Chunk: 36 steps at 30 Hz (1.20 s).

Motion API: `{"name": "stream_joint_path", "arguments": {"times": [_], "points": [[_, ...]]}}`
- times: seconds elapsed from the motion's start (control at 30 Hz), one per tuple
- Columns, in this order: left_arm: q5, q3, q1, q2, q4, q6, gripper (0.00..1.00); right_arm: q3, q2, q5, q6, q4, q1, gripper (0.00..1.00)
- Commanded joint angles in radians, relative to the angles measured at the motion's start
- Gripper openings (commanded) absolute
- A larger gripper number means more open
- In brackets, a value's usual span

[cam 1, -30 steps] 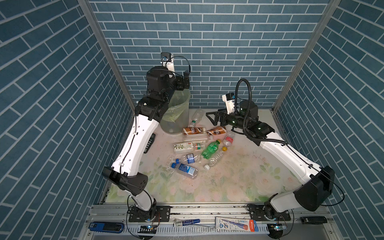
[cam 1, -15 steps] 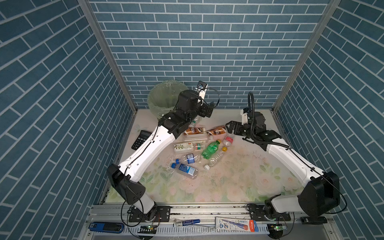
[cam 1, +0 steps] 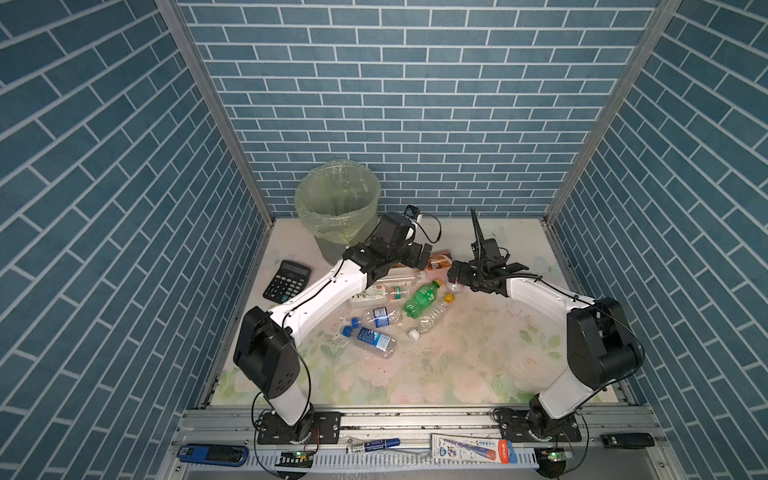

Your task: Throw the plastic bottles in the bin

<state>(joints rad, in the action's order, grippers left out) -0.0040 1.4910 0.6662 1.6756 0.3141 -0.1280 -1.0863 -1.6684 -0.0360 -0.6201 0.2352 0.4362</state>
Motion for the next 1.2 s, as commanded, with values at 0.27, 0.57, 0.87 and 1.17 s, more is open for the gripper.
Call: {"name": "stream_joint_path", "arguments": {"times": [0.27, 0.57, 0.87, 1.17], "points": [[0.133, -0.022, 0.003, 0.046, -0.009, -0.141, 0.99, 0.013, -0.126, 0.008, -0.073, -0.066, 0.002, 0.89], [0.142, 0.061, 0.003, 0.109, 0.072, -0.204, 0.99, 0.010, -0.171, 0.009, -0.046, -0.064, -0.008, 0.76], [0.195, 0.098, 0.002, 0.135, 0.095, -0.269, 0.99, 0.064, -0.105, -0.012, -0.018, -0.085, -0.012, 0.50], [0.276, 0.129, -0.023, 0.162, 0.095, -0.374, 0.99, 0.069, 0.010, -0.047, 0.035, -0.060, -0.013, 0.44]]}}
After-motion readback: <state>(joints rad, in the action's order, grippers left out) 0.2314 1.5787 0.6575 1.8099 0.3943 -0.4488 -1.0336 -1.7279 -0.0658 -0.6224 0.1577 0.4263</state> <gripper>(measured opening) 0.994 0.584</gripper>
